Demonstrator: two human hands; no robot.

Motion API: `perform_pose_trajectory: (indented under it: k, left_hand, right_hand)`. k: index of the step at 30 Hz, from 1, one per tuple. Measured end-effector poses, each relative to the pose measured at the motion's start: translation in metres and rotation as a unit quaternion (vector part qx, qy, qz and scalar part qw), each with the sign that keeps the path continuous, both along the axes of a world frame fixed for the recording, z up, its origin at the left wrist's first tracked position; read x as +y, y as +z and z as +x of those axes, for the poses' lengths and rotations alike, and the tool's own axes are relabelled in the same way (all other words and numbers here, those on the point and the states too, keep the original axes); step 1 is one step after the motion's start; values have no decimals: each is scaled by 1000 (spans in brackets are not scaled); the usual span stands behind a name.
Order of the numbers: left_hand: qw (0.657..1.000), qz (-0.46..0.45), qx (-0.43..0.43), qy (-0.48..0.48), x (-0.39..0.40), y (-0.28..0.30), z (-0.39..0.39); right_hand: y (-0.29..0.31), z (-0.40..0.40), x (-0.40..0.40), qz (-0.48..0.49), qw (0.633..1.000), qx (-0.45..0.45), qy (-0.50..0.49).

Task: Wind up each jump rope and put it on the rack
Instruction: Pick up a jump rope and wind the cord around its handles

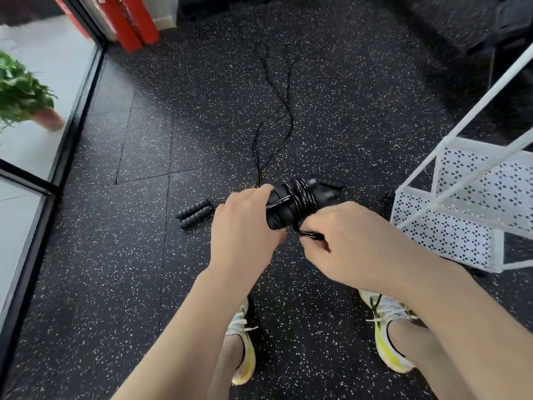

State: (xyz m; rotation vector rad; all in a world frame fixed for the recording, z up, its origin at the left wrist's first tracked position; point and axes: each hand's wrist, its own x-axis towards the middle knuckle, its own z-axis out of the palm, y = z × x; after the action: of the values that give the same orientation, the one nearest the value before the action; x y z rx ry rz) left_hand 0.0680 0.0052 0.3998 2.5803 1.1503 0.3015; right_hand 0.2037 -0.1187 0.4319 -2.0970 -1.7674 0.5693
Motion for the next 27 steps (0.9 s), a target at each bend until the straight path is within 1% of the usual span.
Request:
perform_pose_trajectory:
  k: [2,5,9,12,18,21,23,25,27]
  left_hand:
    - [999,10,4,-52,0,-3,-1]
    - [993,18,14,-114,-2,-2,0]
    - [981,24,38,-190,-3,0,0]
    - [970,15,29,-242,-9,0,1]
    - [969,-8,-20,-246,-12,5,4]
    - [966,-47,-60,-246,-13,7,5]
    - [960,-84,-107,-247,-15,7,4]
    - [953,-120,-150,-234,-16,8,3]
    - [950,-148,-172,-215,-18,12,3]
  right_hand:
    - [2,6,-1,11,1000,-12,1]
    - [6,18,-3,27,999,20,-21]
    - [11,33,-9,42,991,113,-66]
    - [11,44,-12,67,979,167,-99]
    - [-2,62,-15,52,961,233,-138]
    - [-3,66,-15,37,952,272,-137]
    - [-4,68,-15,41,945,298,-126]
    - [-4,68,-15,52,929,345,-122]
    - [-7,67,-13,59,902,410,-123]
